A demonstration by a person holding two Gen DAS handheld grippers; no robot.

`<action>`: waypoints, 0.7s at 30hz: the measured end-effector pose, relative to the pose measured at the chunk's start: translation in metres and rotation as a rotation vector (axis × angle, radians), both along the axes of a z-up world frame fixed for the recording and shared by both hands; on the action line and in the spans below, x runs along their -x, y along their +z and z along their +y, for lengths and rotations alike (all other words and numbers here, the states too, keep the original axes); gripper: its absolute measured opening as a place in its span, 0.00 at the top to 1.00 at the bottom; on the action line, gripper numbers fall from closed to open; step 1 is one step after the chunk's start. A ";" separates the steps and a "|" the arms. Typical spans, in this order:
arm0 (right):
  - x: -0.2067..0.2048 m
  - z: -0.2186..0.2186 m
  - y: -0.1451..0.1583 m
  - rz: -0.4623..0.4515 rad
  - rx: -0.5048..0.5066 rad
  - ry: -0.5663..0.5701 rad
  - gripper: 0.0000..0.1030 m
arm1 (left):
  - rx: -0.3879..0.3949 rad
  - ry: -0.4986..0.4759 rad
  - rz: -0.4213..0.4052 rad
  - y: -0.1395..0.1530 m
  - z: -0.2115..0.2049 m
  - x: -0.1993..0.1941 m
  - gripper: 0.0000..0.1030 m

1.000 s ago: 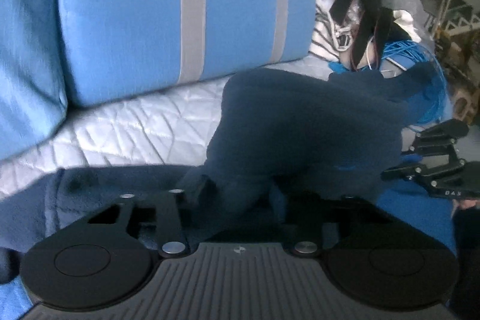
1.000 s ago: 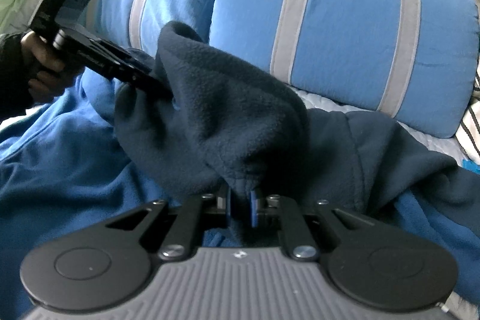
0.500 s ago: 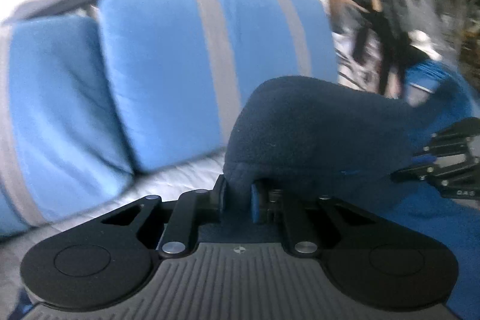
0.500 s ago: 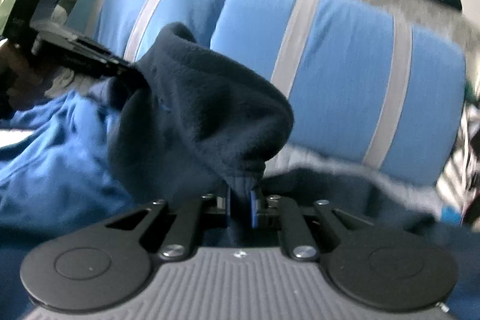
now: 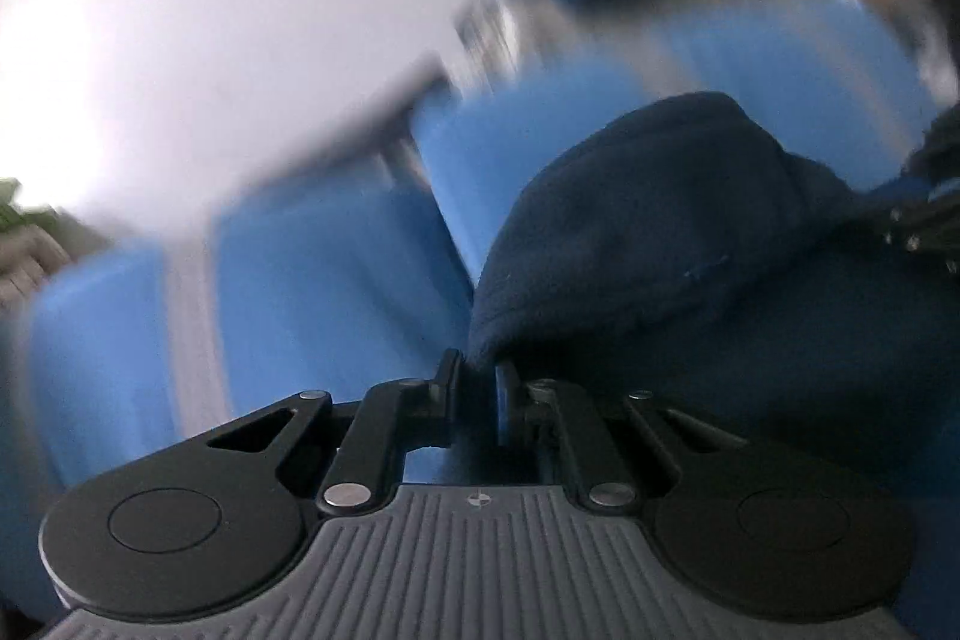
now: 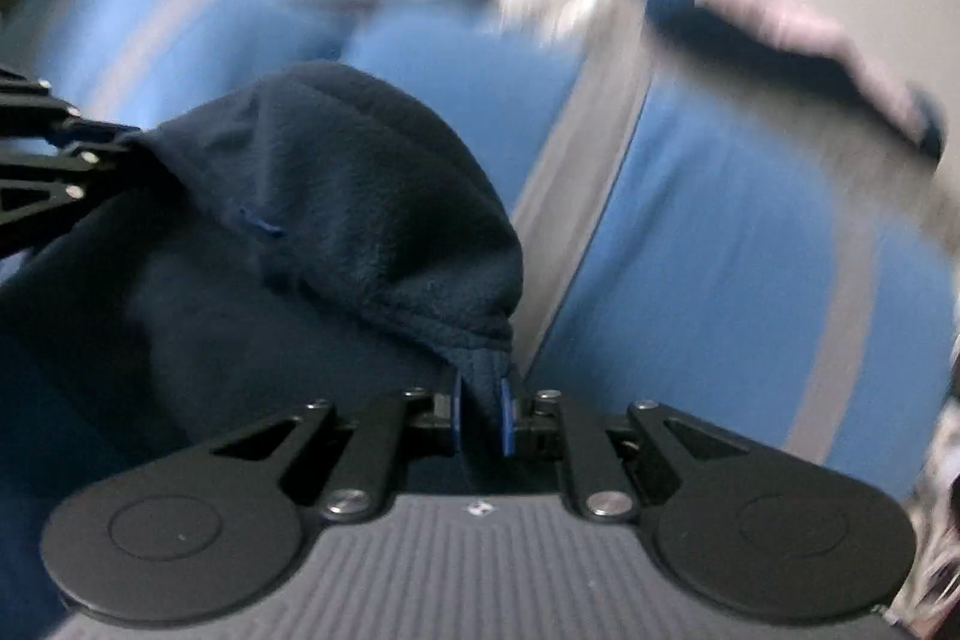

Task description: Fold clothes

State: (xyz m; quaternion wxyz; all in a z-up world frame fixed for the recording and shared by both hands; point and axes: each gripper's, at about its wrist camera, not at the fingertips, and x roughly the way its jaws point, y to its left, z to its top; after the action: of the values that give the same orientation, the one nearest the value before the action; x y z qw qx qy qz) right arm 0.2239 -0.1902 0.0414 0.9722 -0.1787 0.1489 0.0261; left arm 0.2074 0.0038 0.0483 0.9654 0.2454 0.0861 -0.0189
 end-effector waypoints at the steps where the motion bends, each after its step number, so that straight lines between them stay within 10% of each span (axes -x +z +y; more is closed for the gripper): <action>1: -0.011 0.002 -0.015 0.038 0.013 -0.017 0.88 | -0.028 0.007 0.023 -0.014 -0.003 -0.008 0.90; 9: -0.068 -0.003 -0.066 0.261 -0.025 -0.111 0.73 | -0.127 0.059 0.267 -0.066 -0.018 -0.058 0.87; 13: -0.083 -0.004 -0.060 0.337 -0.048 -0.145 0.63 | -0.119 0.106 0.327 -0.061 -0.019 -0.064 0.64; 16: -0.074 -0.006 -0.044 0.343 -0.047 -0.146 0.27 | -0.047 0.117 0.359 -0.044 -0.010 -0.056 0.44; 17: -0.065 -0.008 -0.037 0.322 -0.047 -0.136 0.02 | -0.025 0.107 0.369 -0.036 -0.006 -0.051 0.26; 21: -0.033 -0.016 -0.011 0.317 -0.067 -0.082 0.00 | 0.062 0.048 0.397 -0.003 0.011 -0.021 0.19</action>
State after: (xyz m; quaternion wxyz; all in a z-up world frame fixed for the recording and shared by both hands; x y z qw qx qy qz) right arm 0.2572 -0.2060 0.0304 0.9422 -0.1336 0.3066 0.0193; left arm 0.2283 0.0146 0.0455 0.9367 0.2049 0.2800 -0.0465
